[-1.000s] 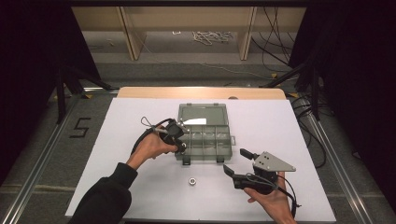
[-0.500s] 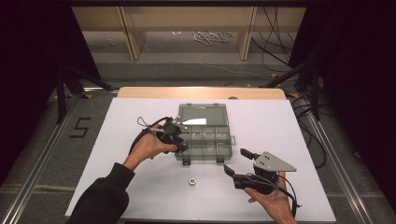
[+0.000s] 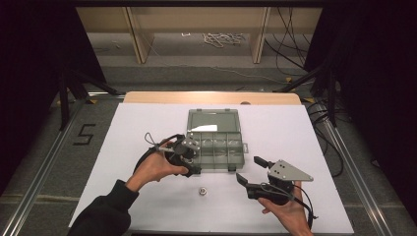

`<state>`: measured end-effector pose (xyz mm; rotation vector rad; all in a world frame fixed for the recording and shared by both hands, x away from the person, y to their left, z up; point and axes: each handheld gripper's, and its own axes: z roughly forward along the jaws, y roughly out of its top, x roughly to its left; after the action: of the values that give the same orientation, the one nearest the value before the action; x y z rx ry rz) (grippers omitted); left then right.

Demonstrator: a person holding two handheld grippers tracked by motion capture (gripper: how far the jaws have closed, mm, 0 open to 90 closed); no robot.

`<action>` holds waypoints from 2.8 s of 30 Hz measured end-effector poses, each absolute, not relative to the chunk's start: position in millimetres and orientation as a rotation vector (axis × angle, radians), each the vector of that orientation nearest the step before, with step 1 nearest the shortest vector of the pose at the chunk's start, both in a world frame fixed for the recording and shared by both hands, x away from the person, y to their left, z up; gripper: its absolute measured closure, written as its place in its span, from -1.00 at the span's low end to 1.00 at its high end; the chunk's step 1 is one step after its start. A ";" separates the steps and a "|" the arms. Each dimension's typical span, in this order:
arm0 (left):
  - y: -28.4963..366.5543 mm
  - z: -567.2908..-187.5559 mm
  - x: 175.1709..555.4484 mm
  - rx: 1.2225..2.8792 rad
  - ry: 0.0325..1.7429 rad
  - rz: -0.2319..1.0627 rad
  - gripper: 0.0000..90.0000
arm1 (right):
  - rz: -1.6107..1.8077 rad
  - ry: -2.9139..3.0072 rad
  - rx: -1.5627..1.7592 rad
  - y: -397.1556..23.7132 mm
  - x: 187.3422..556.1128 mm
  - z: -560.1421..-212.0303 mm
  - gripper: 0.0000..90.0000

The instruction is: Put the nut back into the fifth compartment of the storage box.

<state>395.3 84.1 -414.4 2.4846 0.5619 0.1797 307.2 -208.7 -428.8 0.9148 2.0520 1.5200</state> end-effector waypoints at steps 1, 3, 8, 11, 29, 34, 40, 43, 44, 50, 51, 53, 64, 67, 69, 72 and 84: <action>82.4 -415.8 391.1 2.478 0.552 0.172 -0.10 | 1.519 2.052 0.915 -208.7 307.2 -428.7 -0.57; 80.2 -417.6 385.9 2.492 0.532 0.167 -0.11 | 1.518 2.048 0.915 -208.5 307.2 -428.8 -0.57; 70.1 -428.9 370.5 2.547 0.479 0.138 -0.14 | 1.501 2.053 0.914 -209.1 306.8 -428.1 -0.57; 65.4 -437.3 364.2 2.575 0.450 0.117 -0.14 | 1.502 2.052 0.915 -209.1 306.8 -428.2 -0.57; 57.9 -460.8 359.6 2.639 0.434 0.082 -0.11 | 1.493 2.066 0.906 -209.1 306.8 -428.1 -0.57; 54.3 -463.4 359.8 2.641 0.418 0.079 -0.07 | 1.493 2.068 0.904 -209.1 307.1 -428.3 -0.57; 52.0 -464.8 360.9 2.645 0.421 0.065 -0.01 | 1.494 2.066 0.903 -208.8 307.0 -428.4 -0.57; 53.3 -464.3 363.8 2.659 0.410 0.055 0.06 | 1.495 2.066 0.902 -208.7 307.1 -428.5 -0.56; 52.8 -465.3 363.0 2.638 0.432 0.053 0.09 | 1.494 2.066 0.902 -208.7 307.1 -428.4 -0.56; 51.2 -468.0 363.9 2.653 0.407 0.043 0.23 | 1.494 2.066 0.902 -208.7 307.1 -428.5 -0.56; 51.2 -467.6 364.1 2.653 0.401 0.042 0.35 | 1.505 2.055 0.893 -208.3 307.8 -429.0 -0.56; 51.1 -467.6 364.2 2.652 0.393 0.049 0.38 | 1.521 2.055 0.898 -207.4 307.8 -429.5 -0.56; 50.3 -465.1 363.2 2.689 0.331 0.077 0.50 | 1.497 2.062 0.905 -208.9 306.9 -428.3 -0.56; 50.6 -462.9 363.8 2.692 0.323 0.072 0.50 | 1.498 2.062 0.904 -209.0 306.9 -428.2 -0.56; 51.2 -460.7 363.2 2.690 0.334 0.078 0.50 | 1.497 2.062 0.904 -209.0 307.0 -428.3 -0.56; 52.6 -457.4 364.1 2.687 0.334 0.075 0.50 | 1.495 2.067 0.905 -209.1 306.7 -428.0 -0.56; 63.0 -441.3 368.5 2.637 0.388 0.079 0.50 | 1.498 2.061 0.903 -208.8 307.1 -428.3 -0.56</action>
<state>368.5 63.0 -441.3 2.6373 0.3883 0.0794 307.1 -208.8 -428.3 0.9028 2.0609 1.4975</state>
